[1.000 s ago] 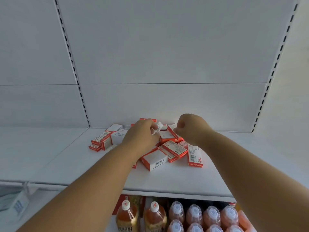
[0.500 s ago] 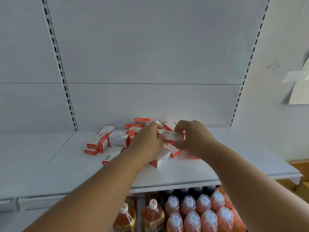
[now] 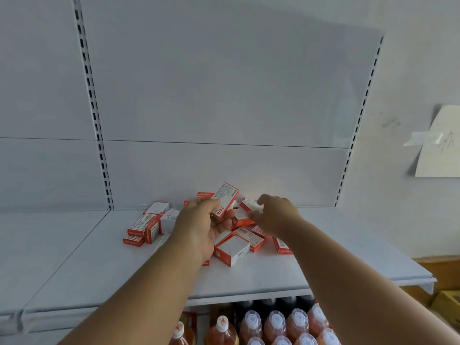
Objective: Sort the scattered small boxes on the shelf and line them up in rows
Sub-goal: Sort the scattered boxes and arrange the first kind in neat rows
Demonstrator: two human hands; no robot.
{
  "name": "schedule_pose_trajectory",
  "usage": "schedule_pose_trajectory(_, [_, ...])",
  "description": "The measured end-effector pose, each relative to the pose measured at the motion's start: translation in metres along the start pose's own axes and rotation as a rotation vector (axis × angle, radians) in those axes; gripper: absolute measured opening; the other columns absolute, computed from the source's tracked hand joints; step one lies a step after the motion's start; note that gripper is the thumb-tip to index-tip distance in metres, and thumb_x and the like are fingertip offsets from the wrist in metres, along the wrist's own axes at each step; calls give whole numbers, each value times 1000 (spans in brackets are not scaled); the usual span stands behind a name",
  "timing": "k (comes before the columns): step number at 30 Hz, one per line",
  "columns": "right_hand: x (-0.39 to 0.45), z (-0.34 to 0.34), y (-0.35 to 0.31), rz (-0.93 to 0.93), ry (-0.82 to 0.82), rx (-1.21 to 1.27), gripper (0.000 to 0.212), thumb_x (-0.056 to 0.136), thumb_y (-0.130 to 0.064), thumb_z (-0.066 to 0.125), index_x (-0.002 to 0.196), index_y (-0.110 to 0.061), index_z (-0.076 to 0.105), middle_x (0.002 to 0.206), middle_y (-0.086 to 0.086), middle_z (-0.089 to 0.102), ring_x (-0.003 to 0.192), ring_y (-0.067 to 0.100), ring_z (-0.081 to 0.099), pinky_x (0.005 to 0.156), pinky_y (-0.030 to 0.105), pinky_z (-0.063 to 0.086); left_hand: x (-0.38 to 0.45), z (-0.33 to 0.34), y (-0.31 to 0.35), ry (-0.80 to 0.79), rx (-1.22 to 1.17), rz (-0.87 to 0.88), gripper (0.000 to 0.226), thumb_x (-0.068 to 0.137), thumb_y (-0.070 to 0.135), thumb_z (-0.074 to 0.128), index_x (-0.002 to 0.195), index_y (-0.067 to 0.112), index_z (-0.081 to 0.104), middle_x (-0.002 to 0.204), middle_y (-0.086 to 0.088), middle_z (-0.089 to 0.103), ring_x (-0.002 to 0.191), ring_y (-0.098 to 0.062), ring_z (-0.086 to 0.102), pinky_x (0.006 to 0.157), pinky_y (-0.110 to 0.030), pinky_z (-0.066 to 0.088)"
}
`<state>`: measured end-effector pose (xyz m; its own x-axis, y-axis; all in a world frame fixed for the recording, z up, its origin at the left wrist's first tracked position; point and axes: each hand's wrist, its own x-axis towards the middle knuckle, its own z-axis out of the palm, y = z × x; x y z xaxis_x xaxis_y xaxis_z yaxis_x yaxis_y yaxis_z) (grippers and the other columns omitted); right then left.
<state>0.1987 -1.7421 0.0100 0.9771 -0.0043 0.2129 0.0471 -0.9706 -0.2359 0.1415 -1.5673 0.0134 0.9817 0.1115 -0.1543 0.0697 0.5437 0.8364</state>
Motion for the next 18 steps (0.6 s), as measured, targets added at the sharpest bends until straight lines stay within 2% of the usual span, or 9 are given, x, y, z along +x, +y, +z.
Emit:
schedule_pose_trajectory(4, [11, 2, -9, 36, -30, -49, 32, 85, -38, 59, 109, -18, 58, 104, 4, 64, 95, 25, 58, 78, 35, 52, 1, 1, -4, 94, 135, 97, 18, 93, 11, 62, 107, 22, 67, 97, -10, 74, 89, -23, 72, 58, -27, 52])
schedule_pose_trajectory(6, [10, -1, -10, 70, -19, 58, 20, 84, -30, 60, 94, -13, 58, 92, 5, 62, 83, 24, 58, 65, 30, 47, -1, 1, -3, 103, 166, 129, 19, 93, 13, 64, 108, 24, 69, 97, -7, 75, 89, -20, 71, 60, -26, 50])
schedule_pose_trajectory(8, [4, -4, -11, 98, 55, 378, 16, 84, -23, 59, 82, -7, 59, 72, 5, 56, 61, 19, 52, 53, 27, 38, -4, 1, -1, 78, 132, 139, 20, 93, 11, 64, 111, 21, 69, 100, -8, 75, 81, -18, 73, 60, -25, 52])
schedule_pose_trajectory(10, [-8, -13, -14, 109, 161, 812, 16, 86, -21, 60, 78, -8, 64, 63, 6, 59, 49, 13, 48, 45, 25, 36, -7, 3, 1, 73, 96, 163, 21, 92, 7, 64, 108, 20, 66, 102, -9, 73, 78, -20, 74, 60, -26, 55])
schedule_pose_trajectory(11, [-15, -19, -16, 108, 192, 990, 13, 87, -21, 62, 77, -14, 68, 66, 1, 67, 49, 10, 54, 45, 21, 39, -8, 5, 2, 83, 86, 183, 22, 92, 5, 64, 106, 22, 64, 103, -8, 71, 76, -20, 75, 60, -27, 57])
schedule_pose_trajectory(13, [-29, -31, -21, 96, 179, 1217, 11, 88, -20, 66, 79, -25, 70, 80, -10, 74, 66, 7, 67, 54, 17, 47, -9, 10, 1, 115, 121, 252, 27, 91, 6, 66, 107, 28, 57, 103, -3, 67, 71, -19, 74, 60, -29, 60])
schedule_pose_trajectory(15, [-39, -38, -21, 97, 170, 1281, 9, 87, -18, 69, 88, -28, 68, 93, -11, 73, 79, 11, 69, 58, 16, 49, -12, 16, -3, 123, 206, 350, 33, 91, 11, 67, 107, 35, 52, 99, 6, 63, 65, -12, 74, 59, -28, 60])
schedule_pose_trajectory(18, [-51, -44, -8, 108, 216, 1285, 24, 84, -14, 73, 104, -22, 63, 99, -4, 71, 80, 12, 69, 59, 17, 50, -16, 27, -12, 60, 300, 412, 36, 92, 16, 66, 98, 46, 48, 96, 15, 62, 65, -7, 73, 56, -26, 59])
